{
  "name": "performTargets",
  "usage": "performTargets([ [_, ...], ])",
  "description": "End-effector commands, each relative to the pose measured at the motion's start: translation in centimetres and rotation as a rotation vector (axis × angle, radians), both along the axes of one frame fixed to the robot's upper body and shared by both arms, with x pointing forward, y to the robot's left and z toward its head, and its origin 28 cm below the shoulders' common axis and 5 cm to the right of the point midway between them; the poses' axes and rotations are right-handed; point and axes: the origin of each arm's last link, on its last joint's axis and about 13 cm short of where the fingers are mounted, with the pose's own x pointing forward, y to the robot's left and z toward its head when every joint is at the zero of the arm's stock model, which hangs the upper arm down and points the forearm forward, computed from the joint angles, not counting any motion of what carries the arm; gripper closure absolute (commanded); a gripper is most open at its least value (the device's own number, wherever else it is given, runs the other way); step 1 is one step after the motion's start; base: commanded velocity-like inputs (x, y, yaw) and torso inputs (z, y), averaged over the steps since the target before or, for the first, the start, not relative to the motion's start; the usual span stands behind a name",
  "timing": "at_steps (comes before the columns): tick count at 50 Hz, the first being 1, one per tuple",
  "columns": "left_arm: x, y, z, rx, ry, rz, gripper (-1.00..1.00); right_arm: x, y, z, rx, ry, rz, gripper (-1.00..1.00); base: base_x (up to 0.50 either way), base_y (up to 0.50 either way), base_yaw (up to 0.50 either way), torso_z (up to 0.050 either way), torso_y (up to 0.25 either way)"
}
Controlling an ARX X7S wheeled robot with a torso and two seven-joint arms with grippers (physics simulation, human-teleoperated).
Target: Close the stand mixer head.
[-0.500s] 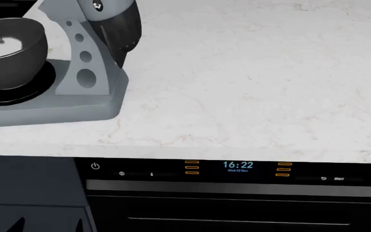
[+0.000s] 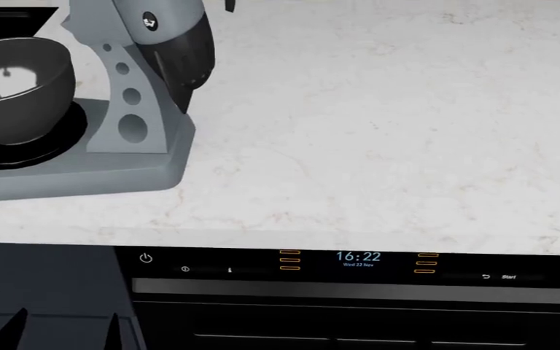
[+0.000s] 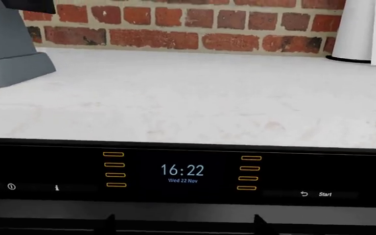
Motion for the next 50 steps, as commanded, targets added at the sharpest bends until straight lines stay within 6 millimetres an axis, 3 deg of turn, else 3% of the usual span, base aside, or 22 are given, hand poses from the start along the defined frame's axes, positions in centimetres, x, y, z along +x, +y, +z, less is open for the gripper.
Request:
performTargets([
  [1,1.5,0.2,5.7,-0.025,-0.152,-0.001,-1.0,1.2,-0.4,6.2,-0.031,-0.107,0.016,-1.0,0.0,0.0,0.0,0.05,0.0],
  [8,2.3,0.3,10.6,-0.049,-0.277,0.007,-1.0,1.7,-1.1,10.4,0.015,-0.232,0.02,-1.0,0.0,0.0,0.0,0.05,0.0],
  [14,2.5,0.7,11.9,-0.046,-0.319,0.017,-1.0,1.4,-2.0,12.8,0.036,-0.294,-0.006,-1.0,0.0,0.0,0.0,0.05,0.0],
  [31,2.2,2.3,12.4,-0.037,-0.376,0.096,-1.0,1.3,-1.7,11.9,0.0,-0.256,0.035,-1.0,0.0,0.0,0.0,0.05,0.0],
  [50,2.2,2.6,12.9,-0.028,-0.369,0.128,-1.0,1.1,-1.3,12.1,-0.058,-0.284,0.043,-1.0,0.0,0.49,0.0,0.004,0.0],
])
